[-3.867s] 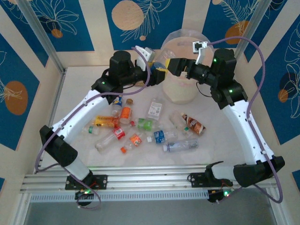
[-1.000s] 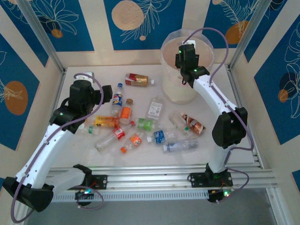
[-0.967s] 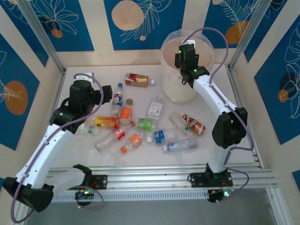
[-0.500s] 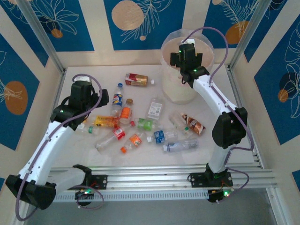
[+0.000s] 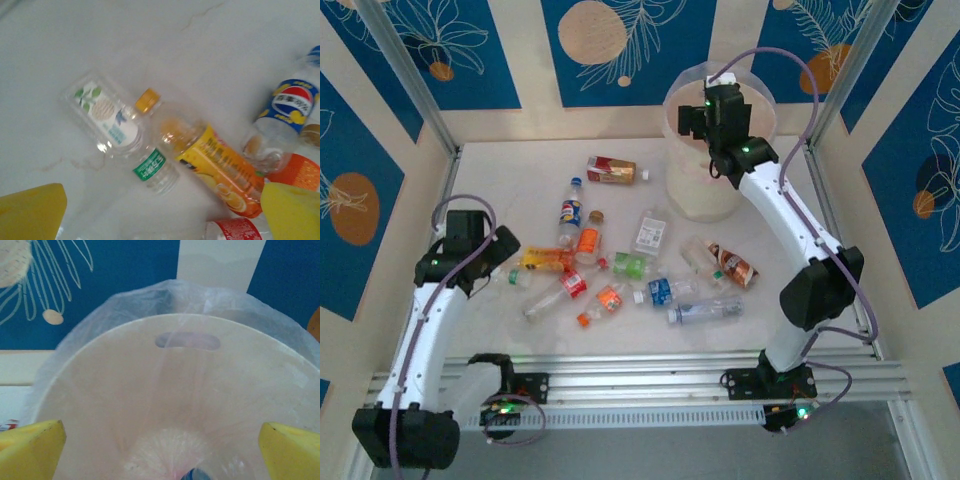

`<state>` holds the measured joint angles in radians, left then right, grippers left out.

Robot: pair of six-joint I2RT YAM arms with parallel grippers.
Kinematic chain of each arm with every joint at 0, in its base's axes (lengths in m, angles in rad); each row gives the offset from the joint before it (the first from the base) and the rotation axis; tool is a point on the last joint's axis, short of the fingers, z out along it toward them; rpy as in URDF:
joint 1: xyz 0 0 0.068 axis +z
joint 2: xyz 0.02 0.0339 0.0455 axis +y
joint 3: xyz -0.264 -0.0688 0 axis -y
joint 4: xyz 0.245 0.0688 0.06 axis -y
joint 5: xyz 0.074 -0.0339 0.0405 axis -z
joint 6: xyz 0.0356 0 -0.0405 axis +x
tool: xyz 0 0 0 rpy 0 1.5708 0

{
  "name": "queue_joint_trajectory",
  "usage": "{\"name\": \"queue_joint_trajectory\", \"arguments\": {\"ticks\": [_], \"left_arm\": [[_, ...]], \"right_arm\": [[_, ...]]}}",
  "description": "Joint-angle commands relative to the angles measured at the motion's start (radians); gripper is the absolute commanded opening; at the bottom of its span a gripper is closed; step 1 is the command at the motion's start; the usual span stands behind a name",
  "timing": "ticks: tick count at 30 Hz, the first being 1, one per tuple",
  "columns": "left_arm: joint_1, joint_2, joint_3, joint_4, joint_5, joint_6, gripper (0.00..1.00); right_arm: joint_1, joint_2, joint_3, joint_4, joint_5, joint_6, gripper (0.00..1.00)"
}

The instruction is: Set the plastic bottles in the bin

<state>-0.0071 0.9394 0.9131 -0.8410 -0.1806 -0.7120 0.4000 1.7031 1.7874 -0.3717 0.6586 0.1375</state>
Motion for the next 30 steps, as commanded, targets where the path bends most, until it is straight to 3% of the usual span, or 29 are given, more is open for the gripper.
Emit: {"name": "queue_joint_trajectory", "arguments": {"ticks": [1,12,30], "left_arm": [[0.063,-0.008,-0.075,0.053,0.107,-0.087,0.99],[0.203,0.138,-0.166,0.236,0.130,-0.096,1.00],[0.271,0.407,-0.175,0.431,0.129,-0.126,0.87]], "right_arm": [[0.024,-0.040,0.020,-0.046,-0.027,-0.012,0.99],[0.068,-0.114,-0.027,-0.066,-0.007,-0.020,0.99],[0.111,-0.255,-0.138,-0.033,-0.001,-0.003,0.99]]}}
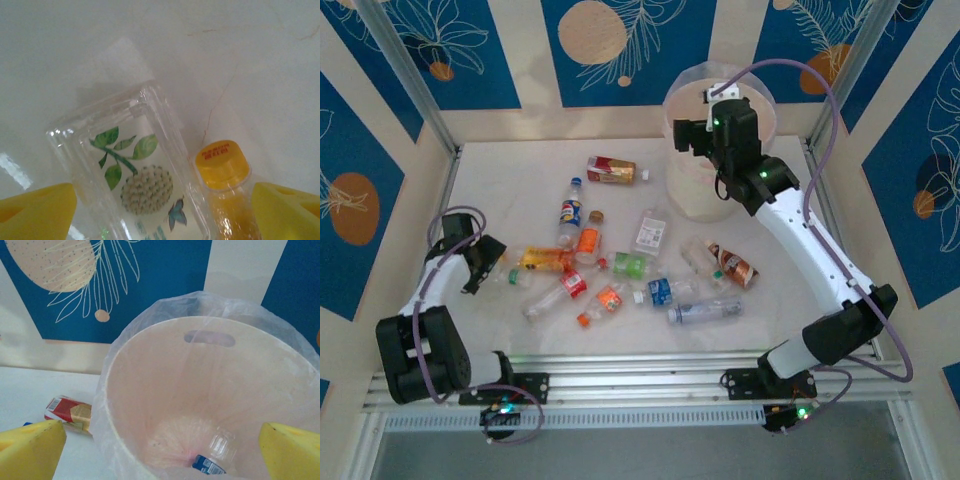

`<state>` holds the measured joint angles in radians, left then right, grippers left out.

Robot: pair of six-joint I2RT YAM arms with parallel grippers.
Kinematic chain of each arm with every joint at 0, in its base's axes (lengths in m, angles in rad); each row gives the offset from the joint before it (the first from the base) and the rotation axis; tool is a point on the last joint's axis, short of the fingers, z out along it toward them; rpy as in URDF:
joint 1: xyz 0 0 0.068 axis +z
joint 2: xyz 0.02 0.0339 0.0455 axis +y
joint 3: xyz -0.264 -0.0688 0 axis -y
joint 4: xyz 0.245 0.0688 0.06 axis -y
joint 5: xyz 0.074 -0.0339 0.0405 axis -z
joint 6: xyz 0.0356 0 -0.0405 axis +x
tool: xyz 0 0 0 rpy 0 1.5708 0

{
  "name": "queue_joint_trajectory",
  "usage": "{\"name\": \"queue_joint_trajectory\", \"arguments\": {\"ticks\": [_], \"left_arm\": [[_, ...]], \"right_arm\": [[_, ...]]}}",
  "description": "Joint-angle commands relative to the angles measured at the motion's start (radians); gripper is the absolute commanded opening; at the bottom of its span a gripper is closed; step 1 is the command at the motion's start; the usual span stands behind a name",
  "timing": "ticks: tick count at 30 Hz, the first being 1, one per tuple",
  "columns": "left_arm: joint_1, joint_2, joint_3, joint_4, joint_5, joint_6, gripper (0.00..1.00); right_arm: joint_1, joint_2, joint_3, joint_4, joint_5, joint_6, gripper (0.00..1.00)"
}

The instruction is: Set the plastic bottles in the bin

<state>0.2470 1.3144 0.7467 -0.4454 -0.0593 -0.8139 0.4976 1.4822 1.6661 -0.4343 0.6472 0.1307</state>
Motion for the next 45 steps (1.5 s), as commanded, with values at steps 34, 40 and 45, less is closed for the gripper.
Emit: {"name": "queue_joint_trajectory", "arguments": {"ticks": [34,40,45], "left_arm": [[0.034,-0.148,0.108,-0.101,-0.078,-0.044,0.50],[0.018,-0.270,0.144,-0.090,0.037,-0.068,0.49],[-0.097,-0.296,0.199,-0.037,0.106,-0.135,0.48]], "right_arm": [[0.094,-0.170,-0.095,-0.035,-0.102,0.085,0.99],[0.097,-0.237,-0.165,-0.040,-0.280,0.147,0.99],[0.112,-0.253,-0.239,-0.022,-0.450,0.192,0.99]]}}
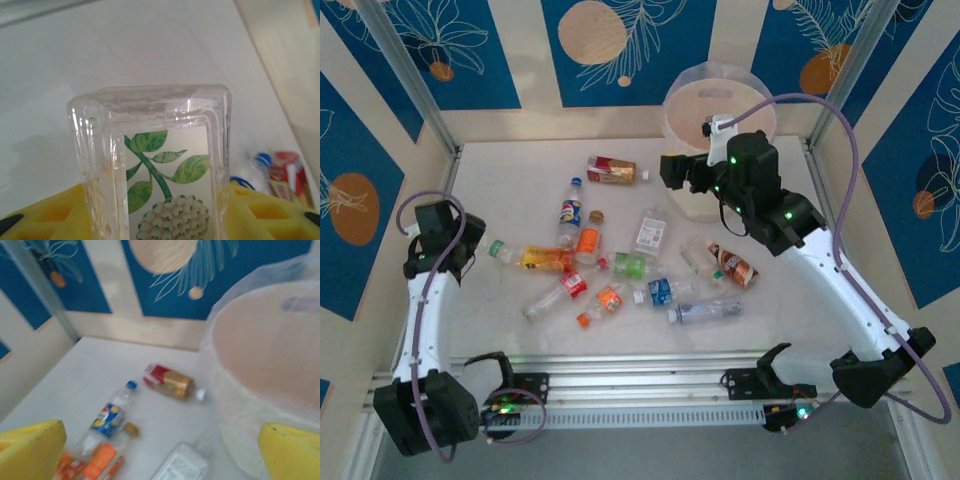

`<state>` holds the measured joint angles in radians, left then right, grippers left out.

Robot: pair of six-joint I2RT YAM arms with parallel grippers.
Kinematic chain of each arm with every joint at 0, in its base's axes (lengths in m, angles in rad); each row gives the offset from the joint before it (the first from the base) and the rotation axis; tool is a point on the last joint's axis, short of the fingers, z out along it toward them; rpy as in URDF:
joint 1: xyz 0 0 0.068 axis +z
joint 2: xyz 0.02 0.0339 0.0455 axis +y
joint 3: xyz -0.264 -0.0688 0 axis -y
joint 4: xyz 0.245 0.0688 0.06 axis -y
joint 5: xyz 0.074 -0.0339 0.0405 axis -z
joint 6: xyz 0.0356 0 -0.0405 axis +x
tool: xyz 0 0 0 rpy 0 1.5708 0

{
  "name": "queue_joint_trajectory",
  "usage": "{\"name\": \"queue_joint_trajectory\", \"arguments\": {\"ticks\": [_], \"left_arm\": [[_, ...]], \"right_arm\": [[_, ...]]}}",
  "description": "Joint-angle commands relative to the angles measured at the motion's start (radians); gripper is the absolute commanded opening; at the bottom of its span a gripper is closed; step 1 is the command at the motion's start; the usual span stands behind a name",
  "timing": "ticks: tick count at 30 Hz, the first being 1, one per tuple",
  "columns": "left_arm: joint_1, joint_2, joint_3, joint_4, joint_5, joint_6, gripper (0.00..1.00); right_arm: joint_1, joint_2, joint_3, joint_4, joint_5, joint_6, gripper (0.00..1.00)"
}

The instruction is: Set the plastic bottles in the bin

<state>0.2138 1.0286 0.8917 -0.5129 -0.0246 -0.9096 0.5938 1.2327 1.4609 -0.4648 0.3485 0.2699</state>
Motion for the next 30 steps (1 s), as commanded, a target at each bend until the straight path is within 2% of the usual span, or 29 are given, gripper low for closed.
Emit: {"name": "queue_joint_trajectory", "arguments": {"ticks": [1,5,11,16,23,30], "left_arm": [[-0.101,-0.009,0.074,0.038,0.063,-0.046,0.48],[-0.235,0.021,0.157,0.083,0.057,-0.063,0.48],[-0.381,0.082,0.251,0.167,0.070,-0.059,0.47],[-0.456,0.152,0.335,0.207,0.107,-0.033,0.46],[-0.547,0.222,0.411,0.248,0.133,-0.017,0.46],[-0.595,0.253,0.432,0.265,0.173,-0.016,0.46]], "right_arm": [[0.025,-0.002,-0.047,0.013,-0.171,0.062,0.99],[0.082,0.005,-0.106,0.054,-0.215,0.081,0.99],[0.174,0.077,-0.126,0.082,-0.246,0.111,0.98],[0.205,0.157,-0.088,0.113,-0.333,0.143,0.89],[0.249,0.276,0.029,0.094,-0.348,0.116,0.90],[0.252,0.376,0.129,0.085,-0.345,0.104,0.90]]}}
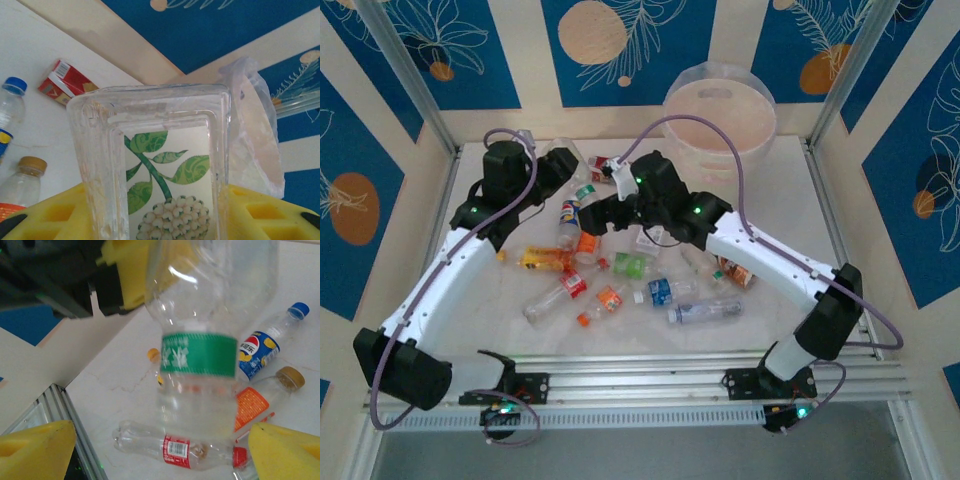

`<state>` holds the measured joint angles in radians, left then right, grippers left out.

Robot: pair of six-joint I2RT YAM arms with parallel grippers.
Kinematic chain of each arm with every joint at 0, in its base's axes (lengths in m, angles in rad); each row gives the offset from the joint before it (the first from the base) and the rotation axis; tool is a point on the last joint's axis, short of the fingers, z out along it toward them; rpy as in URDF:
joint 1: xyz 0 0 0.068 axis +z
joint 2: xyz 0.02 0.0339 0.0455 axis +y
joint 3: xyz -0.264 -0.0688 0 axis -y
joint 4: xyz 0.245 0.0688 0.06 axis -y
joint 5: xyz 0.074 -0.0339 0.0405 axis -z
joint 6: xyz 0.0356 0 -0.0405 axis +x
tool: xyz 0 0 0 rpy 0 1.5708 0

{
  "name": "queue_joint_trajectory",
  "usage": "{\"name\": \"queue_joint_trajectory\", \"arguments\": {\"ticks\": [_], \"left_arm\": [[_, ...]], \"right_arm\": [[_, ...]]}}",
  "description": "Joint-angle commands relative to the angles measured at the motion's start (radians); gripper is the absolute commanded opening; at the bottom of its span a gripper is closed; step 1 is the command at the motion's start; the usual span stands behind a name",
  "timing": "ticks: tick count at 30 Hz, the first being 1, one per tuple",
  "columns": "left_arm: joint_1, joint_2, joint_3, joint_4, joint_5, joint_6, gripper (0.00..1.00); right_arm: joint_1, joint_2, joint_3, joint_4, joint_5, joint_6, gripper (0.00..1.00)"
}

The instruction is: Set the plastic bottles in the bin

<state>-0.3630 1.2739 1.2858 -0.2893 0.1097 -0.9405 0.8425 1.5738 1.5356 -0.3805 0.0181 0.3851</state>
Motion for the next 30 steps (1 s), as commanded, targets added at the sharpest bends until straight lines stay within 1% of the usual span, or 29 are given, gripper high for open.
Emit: {"name": "queue_joint_trajectory", "arguments": {"ticks": [1,4,7,10,13,14,16,17,18,20,21,26,30], "left_arm": [[-0.024,0.006,0.038,0.041,0.040,0.014,0.46],[-0.032,0.005,0.041,0.042,0.044,0.018,0.46],[-0.035,0.008,0.043,0.036,0.051,0.019,0.46],[-0.038,0.008,0.043,0.033,0.054,0.019,0.46],[-0.039,0.009,0.043,0.029,0.056,0.017,0.47],[-0.039,0.010,0.043,0.028,0.058,0.016,0.48],[-0.040,0.009,0.044,0.030,0.060,0.016,0.53],[-0.039,0.009,0.044,0.030,0.059,0.016,0.58],[-0.040,0.008,0.045,0.030,0.059,0.018,0.67],[-0.040,0.007,0.049,0.018,0.051,0.026,0.94],[-0.040,0.002,0.056,0.004,0.043,0.034,0.99],[-0.034,-0.061,0.078,-0.069,-0.062,0.104,1.00],[-0.029,-0.154,0.071,-0.119,-0.178,0.177,0.99]], "right_arm": [[0.003,0.047,0.066,-0.004,-0.009,-0.014,0.89],[0.004,0.083,0.103,-0.017,0.003,-0.027,0.86],[0.003,0.110,0.130,-0.034,0.017,-0.039,0.81],[-0.001,0.117,0.133,-0.032,0.013,-0.042,0.65],[-0.005,0.118,0.132,-0.027,0.022,-0.037,0.45],[-0.008,0.118,0.133,-0.027,0.025,-0.035,0.38],[-0.011,0.120,0.135,-0.028,0.033,-0.034,0.25],[-0.012,0.120,0.136,-0.029,0.040,-0.034,0.20],[-0.013,0.120,0.137,-0.030,0.045,-0.033,0.18],[-0.015,0.118,0.141,-0.036,0.061,-0.033,0.12],[-0.017,0.119,0.145,-0.041,0.070,-0.034,0.10],[-0.022,0.100,0.173,-0.098,0.147,-0.035,0.08],[-0.031,0.085,0.245,-0.226,0.295,-0.015,0.02]]}}
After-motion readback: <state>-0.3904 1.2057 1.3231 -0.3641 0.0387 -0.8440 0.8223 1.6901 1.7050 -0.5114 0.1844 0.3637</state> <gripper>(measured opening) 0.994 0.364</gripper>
